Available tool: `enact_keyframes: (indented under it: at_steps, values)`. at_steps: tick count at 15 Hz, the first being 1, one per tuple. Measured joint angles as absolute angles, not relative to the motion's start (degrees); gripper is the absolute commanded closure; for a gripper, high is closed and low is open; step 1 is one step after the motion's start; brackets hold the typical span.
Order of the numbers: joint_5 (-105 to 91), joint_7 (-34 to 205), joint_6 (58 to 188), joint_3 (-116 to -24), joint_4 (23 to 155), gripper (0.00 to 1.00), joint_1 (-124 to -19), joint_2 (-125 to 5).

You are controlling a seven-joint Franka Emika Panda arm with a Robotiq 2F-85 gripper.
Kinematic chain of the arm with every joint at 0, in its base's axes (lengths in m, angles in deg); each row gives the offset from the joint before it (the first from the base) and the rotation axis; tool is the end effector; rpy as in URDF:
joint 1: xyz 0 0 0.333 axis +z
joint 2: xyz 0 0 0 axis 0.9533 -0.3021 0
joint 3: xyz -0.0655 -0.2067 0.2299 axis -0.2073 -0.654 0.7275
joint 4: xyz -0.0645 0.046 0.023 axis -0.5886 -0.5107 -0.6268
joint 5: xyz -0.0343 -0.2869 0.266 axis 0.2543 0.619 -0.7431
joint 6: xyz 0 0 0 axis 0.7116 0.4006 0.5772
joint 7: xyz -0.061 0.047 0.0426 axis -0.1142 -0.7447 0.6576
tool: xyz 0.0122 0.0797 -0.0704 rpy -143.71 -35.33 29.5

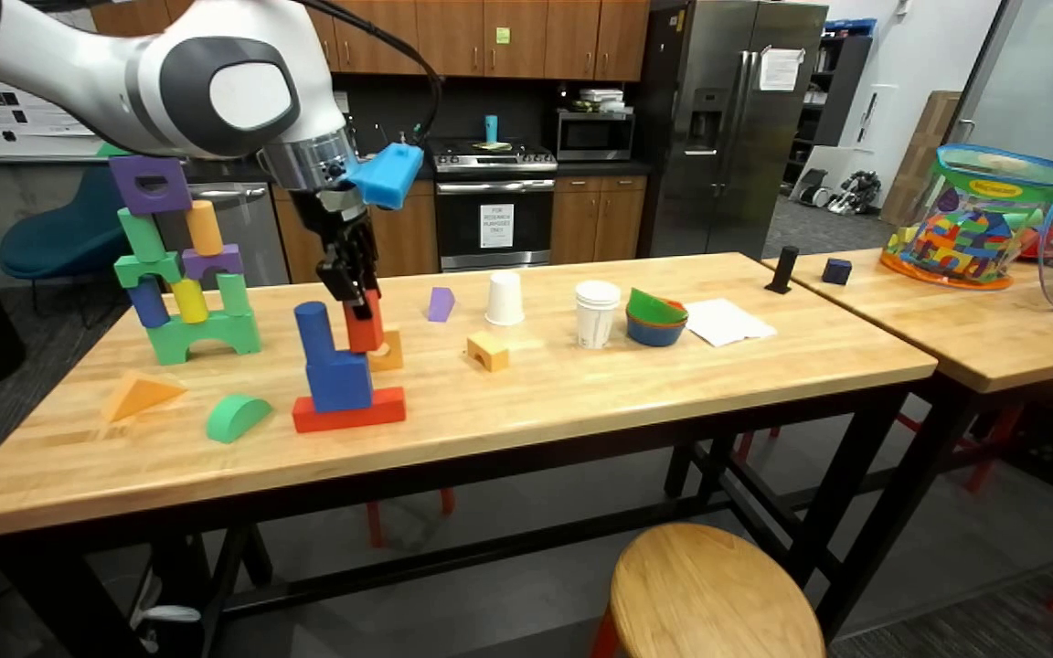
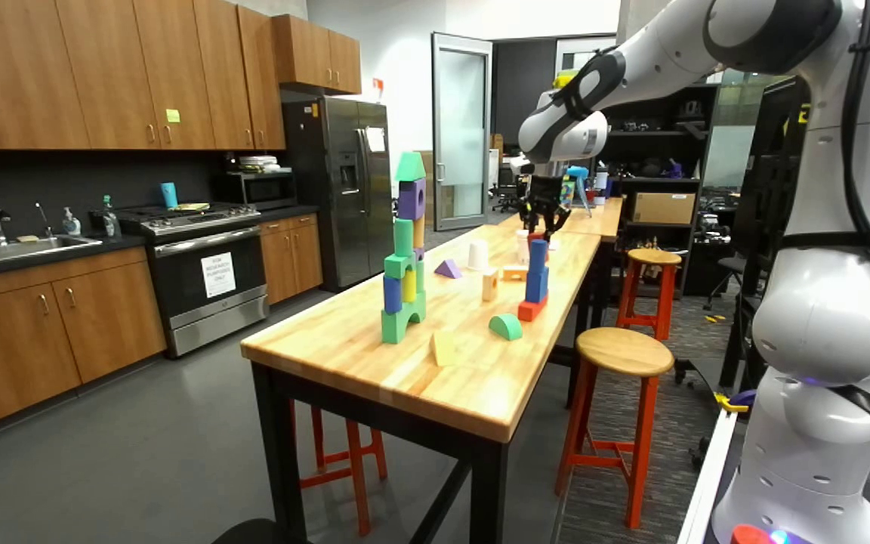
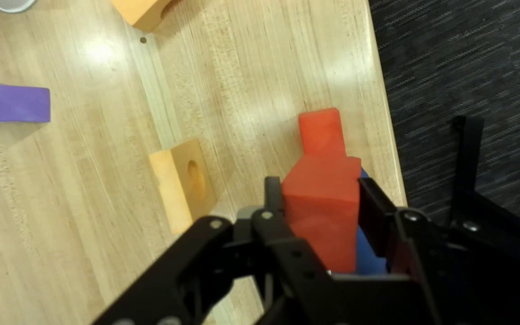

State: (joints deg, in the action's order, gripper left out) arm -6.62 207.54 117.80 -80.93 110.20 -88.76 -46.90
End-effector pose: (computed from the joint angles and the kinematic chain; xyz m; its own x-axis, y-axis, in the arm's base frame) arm 0.5046 -0.3056 0.4565 0.0417 0.9864 -0.1592 0.9870 -0.0159 0.1598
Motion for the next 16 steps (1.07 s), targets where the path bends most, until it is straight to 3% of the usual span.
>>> enact_keyframes:
  at_steps: [16]
  values:
    - [-6.62,207.22,117.3,-81.15,110.89,0.81,-88.76,-46.54]
